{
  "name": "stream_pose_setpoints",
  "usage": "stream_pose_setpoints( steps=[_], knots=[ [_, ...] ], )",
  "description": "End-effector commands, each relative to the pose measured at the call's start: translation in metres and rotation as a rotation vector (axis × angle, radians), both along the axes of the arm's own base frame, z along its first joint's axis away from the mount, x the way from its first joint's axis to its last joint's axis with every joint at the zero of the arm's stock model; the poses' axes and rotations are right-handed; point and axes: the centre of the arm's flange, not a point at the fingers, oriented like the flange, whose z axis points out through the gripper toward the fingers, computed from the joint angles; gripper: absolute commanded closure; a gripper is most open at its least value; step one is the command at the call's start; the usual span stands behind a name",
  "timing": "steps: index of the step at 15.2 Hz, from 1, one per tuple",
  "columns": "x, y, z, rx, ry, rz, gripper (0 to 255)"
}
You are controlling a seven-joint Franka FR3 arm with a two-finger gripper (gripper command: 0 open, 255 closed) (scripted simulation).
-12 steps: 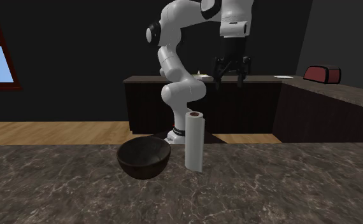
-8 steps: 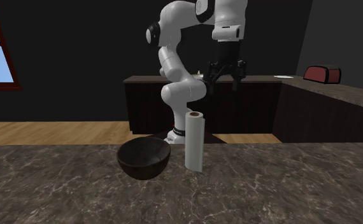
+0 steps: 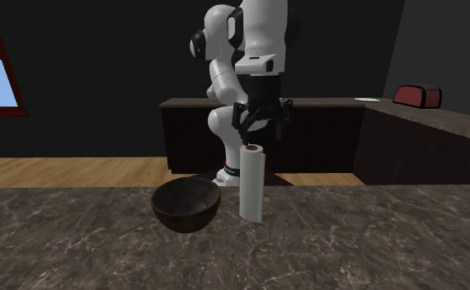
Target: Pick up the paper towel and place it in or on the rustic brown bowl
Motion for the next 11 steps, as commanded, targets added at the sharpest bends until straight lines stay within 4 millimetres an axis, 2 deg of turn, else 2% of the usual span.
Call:
stream_pose_setpoints(
  steps=[1,8,11],
  knots=[
    [-0.002,-0.022,-0.011,-0.002,-0.006,-0.019,0],
    [-0.002,-0.022,-0.048,-0.002,-0.006,-0.019,0],
    [-0.002,-0.021,-0.051,-0.002,-0.006,-0.019,0]
  ],
)
